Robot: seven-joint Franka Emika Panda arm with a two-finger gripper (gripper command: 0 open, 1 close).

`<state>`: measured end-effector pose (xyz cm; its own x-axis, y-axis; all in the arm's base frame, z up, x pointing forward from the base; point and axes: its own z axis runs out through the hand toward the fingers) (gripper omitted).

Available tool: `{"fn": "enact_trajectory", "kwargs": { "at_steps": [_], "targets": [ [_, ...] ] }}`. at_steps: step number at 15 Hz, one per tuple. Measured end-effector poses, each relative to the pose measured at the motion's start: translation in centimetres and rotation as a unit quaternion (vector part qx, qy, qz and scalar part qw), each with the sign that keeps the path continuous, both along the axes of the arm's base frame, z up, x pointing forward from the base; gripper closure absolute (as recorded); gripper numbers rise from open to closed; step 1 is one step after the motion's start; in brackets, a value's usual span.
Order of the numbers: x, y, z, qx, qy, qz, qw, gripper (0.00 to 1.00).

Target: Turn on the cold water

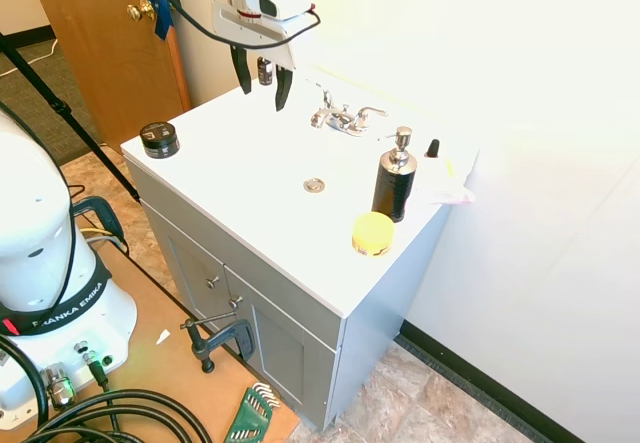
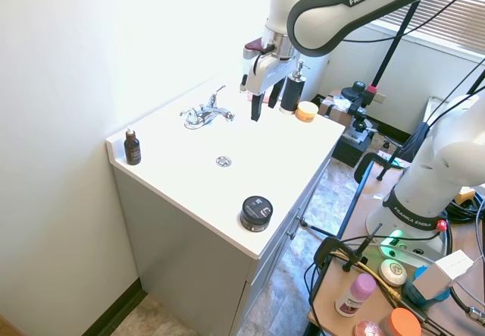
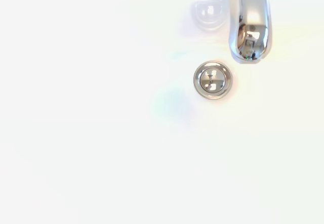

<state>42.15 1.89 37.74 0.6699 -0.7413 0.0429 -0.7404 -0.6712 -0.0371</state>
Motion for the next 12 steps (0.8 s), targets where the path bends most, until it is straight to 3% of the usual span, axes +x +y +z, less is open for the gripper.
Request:
{"fn": "enact_trajectory", "kwargs": {
  "at_steps": [3, 7, 9, 12],
  "targets": [
    [0.3, -0.2, 0.2, -0.002, -0.006, -0.005, 1.0, 0.0],
    [4.0, -1.9, 1.4, -0.033, -0.056, -0.051, 0.9966, 0.0],
    [7.1, -2.6, 0.8, -0.063, -0.083, -0.089, 0.9906, 0.0],
    [12.1, -4.8, -1.5, -0.124, -0.123, -0.138, 0.9751, 0.0]
  ]
}}
